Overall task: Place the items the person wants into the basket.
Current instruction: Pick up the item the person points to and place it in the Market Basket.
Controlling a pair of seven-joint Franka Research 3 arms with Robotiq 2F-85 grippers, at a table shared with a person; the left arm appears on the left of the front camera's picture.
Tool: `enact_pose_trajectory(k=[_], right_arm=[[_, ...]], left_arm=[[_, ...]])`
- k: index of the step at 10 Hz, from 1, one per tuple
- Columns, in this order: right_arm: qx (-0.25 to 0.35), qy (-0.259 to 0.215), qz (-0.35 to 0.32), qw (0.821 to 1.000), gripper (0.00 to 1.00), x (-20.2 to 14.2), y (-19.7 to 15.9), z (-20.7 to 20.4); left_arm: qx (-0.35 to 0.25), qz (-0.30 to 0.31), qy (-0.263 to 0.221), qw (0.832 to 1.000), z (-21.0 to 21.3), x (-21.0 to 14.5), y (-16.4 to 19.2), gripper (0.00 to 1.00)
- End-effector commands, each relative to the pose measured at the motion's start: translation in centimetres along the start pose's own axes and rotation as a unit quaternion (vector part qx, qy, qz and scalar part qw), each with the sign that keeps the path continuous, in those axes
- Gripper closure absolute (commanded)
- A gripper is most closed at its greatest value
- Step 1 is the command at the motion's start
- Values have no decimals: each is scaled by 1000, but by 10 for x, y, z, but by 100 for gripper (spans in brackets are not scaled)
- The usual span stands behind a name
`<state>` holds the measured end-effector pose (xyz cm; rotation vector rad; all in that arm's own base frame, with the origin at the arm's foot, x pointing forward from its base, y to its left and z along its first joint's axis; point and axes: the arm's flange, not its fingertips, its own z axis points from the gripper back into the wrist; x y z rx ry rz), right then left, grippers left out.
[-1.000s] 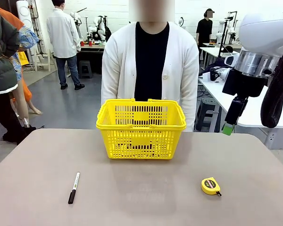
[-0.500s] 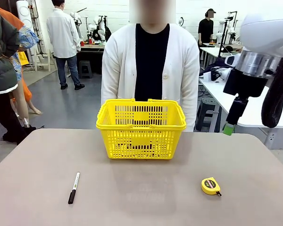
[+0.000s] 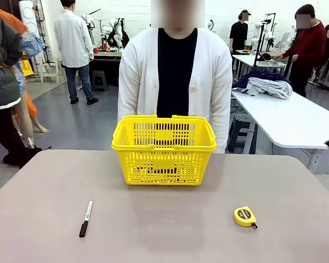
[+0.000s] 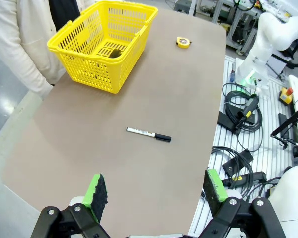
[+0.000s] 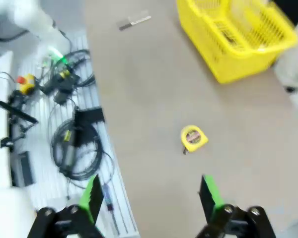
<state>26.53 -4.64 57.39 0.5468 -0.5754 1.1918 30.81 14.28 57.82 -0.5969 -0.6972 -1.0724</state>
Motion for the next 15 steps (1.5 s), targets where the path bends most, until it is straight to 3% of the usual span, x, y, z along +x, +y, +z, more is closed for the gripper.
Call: enact_pose_trajectory(k=[1, 3, 5, 11, 12, 15], right_arm=[[82, -97, 8, 992, 0, -42, -24, 27], [98, -173, -1, 980, 0, -73, -47, 60], [98, -210, 8, 973, 0, -90, -56, 76], [3, -156, -36, 987, 0, -87, -56, 69], [35, -172, -39, 984, 0, -95, -64, 81], [35, -172, -39, 984, 0, -95, -64, 81]], left_arm=[[-1, -10, -9, 1000, 0, -1, 0, 0], [-1, -10, -9, 1000, 0, -1, 0, 0], [-1, -10, -9, 1000, 0, -1, 0, 0], [-1, -10, -9, 1000, 0, -1, 0, 0], [-1, -10, -9, 1000, 0, -1, 0, 0], [-1, -10, -9, 1000, 0, -1, 0, 0]])
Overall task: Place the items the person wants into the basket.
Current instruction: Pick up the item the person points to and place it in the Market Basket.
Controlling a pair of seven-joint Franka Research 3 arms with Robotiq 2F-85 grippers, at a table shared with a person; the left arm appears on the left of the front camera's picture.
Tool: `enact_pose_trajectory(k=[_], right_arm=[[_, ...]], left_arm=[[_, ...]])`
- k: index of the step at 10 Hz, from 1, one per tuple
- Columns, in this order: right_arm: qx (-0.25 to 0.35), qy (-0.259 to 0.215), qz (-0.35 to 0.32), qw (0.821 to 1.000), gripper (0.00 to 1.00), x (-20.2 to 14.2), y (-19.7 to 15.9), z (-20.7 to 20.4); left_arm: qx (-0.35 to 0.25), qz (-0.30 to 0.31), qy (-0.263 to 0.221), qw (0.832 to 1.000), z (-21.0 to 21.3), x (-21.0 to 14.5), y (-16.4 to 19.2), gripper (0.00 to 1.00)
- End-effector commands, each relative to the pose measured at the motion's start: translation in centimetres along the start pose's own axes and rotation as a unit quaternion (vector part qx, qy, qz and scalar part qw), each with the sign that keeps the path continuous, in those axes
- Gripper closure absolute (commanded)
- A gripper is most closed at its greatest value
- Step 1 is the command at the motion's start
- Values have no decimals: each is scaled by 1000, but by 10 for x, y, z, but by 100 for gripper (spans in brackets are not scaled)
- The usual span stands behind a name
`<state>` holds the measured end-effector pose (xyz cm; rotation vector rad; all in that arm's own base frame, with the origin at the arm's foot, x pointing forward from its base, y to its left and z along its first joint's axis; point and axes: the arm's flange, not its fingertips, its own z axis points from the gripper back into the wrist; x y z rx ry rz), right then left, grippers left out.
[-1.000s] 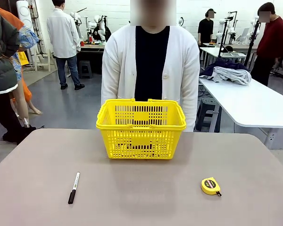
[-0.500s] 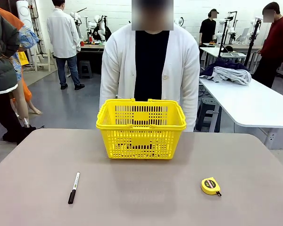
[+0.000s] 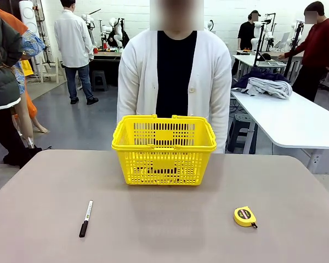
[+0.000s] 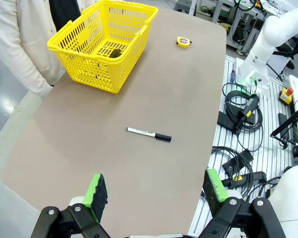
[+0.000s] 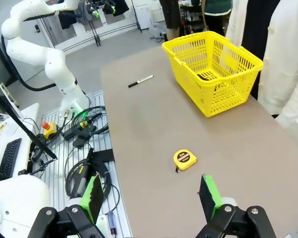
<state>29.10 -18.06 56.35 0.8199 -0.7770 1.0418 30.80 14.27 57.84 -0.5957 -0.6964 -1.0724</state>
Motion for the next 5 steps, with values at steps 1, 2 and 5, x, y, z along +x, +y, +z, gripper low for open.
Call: enact_pose_trajectory(k=[1, 2, 5], right_arm=[[6, -11, 8, 1000, 0, -1, -1, 3], [6, -11, 8, 1000, 0, -1, -1, 3], [6, -11, 8, 1000, 0, -1, -1, 3]], left_arm=[[-2, -10, -9, 1000, 0, -1, 0, 0], [-2, -10, -9, 1000, 0, -1, 0, 0], [-2, -10, -9, 1000, 0, -1, 0, 0]])
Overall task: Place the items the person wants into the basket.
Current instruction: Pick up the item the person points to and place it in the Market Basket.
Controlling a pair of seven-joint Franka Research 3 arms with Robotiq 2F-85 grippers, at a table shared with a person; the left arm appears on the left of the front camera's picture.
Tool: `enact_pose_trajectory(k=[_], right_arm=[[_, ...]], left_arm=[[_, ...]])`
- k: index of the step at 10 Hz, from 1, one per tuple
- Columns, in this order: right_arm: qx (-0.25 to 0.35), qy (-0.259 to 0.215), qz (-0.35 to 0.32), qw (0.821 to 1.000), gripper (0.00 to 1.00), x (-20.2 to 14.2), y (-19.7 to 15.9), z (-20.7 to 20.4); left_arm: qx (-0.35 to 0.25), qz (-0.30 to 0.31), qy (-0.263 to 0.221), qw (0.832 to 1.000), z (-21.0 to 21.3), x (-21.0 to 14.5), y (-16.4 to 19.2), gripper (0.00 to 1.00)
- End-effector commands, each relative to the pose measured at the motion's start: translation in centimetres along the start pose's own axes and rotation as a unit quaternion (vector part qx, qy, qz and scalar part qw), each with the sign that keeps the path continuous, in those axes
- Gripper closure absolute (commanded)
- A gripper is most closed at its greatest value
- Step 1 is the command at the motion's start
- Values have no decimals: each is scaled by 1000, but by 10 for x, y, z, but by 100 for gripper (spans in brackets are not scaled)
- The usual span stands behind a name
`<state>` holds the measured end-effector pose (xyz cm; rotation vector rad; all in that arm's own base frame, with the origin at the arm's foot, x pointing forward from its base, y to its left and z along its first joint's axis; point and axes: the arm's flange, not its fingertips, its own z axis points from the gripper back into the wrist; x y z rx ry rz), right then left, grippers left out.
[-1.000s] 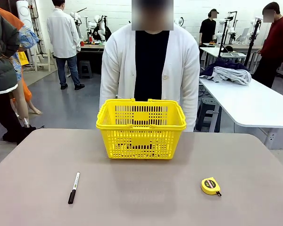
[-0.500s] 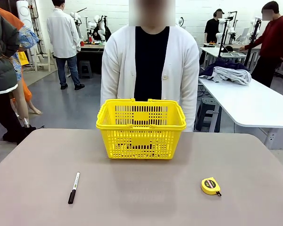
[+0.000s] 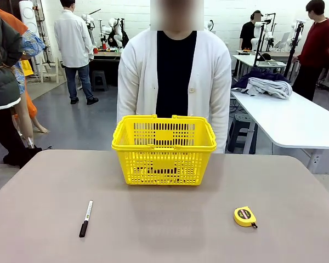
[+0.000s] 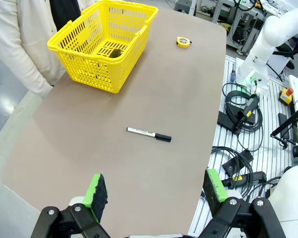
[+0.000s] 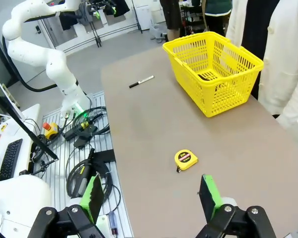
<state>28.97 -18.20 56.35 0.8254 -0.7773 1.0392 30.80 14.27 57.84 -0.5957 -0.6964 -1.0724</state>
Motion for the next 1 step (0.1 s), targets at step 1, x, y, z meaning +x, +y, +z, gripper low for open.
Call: enact_pose_trajectory(k=[1], right_arm=[[4, -10, 10, 1000, 0, 0, -2, 2]], left_arm=[[-2, -10, -9, 1000, 0, -1, 0, 0]])
